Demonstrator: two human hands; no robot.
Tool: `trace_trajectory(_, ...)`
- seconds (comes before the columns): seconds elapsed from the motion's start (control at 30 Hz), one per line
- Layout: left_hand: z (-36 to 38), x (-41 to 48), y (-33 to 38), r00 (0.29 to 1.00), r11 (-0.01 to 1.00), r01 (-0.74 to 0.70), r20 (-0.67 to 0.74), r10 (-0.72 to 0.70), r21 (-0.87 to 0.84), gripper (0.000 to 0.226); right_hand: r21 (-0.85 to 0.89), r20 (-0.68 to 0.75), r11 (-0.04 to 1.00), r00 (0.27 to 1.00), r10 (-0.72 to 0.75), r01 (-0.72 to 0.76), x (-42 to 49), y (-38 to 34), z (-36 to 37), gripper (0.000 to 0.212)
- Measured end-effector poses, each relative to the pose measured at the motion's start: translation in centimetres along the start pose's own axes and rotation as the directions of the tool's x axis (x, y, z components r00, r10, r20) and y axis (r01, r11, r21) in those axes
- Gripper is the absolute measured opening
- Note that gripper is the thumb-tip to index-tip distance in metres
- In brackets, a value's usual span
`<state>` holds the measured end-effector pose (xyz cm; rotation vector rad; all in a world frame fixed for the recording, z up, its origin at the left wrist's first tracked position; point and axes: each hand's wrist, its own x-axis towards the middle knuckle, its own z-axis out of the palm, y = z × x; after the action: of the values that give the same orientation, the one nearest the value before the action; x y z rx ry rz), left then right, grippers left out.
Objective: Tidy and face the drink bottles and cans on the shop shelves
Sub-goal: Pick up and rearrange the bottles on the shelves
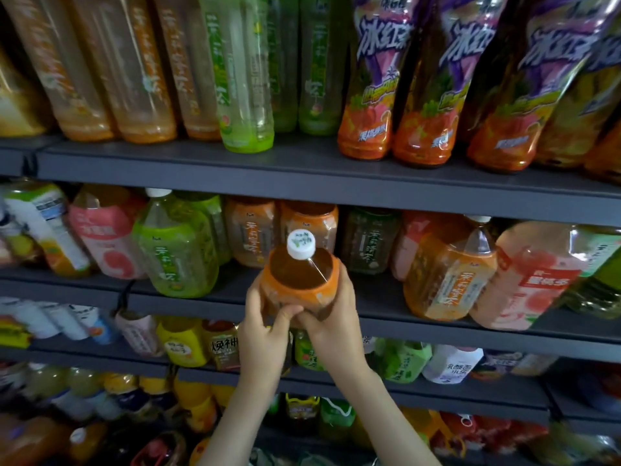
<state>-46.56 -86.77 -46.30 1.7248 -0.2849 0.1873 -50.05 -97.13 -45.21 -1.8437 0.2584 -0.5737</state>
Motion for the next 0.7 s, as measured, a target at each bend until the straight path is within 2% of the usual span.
trace_trajectory(0.13,-1.5,1.5,0.6,0.996,0.998,0.009,-0.091,-0.002,0.066,0.073,-0.107,0.131,0.994,0.991,0.035,-0.021,1.7,-1.2,2.2,0.092)
trace_trajectory(0.4,-1.6,5.2,1.1,0.994,0.981,0.028,-0.107,-0.007,0.192,0.062,-0.267,-0.009,0.961,0.998,0.069,-0.068,3.9,-1.9,5.2,0.085)
trace_trajectory(0.53,-1.4,5.6,0.7,0.990,0.978,0.036,-0.140,-0.007,0.204,0.061,-0.282,-0.001,0.956,0.996,0.089,-0.086,4.2,-2.3,5.2,0.084)
trace_trajectory(0.7,-1.7,5.3,0.9,0.994,0.976,0.004,-0.110,0.020,0.216,0.060,-0.263,0.029,0.961,0.995,0.093,-0.082,3.7,-2.3,4.3,0.081)
